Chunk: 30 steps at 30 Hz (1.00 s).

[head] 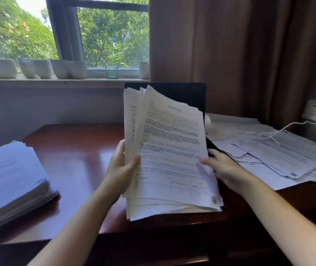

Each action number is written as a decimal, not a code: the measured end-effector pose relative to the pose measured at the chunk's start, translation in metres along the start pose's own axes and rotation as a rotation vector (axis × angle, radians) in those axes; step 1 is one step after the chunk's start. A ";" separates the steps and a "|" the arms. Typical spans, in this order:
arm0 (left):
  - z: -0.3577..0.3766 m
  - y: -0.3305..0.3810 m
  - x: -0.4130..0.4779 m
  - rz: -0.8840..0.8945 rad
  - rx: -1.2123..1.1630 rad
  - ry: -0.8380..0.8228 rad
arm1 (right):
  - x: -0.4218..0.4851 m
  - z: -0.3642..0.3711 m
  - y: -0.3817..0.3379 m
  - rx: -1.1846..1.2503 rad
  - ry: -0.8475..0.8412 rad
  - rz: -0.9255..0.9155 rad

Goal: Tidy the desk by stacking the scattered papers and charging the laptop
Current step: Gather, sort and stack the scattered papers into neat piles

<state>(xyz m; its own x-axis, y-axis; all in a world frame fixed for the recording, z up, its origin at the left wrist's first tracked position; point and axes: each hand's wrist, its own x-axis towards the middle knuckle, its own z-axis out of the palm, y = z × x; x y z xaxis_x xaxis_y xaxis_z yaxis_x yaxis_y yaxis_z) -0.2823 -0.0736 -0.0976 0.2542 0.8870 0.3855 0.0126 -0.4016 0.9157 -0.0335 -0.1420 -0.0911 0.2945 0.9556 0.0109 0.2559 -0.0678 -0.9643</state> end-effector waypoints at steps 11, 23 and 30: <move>0.029 0.028 0.019 0.249 -0.133 -0.096 | -0.013 -0.023 -0.052 0.236 0.325 -0.487; 0.065 0.067 0.025 0.303 -0.216 0.012 | -0.050 -0.054 -0.068 0.260 0.329 -0.586; 0.067 0.064 0.016 0.216 -0.268 0.031 | -0.055 -0.047 -0.059 0.271 0.342 -0.576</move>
<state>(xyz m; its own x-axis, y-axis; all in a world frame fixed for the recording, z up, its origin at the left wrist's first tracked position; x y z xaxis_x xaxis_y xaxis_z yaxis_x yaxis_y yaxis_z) -0.2130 -0.1002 -0.0404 0.1935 0.7961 0.5734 -0.2941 -0.5105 0.8080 -0.0211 -0.2040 -0.0223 0.4651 0.6719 0.5764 0.2333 0.5351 -0.8120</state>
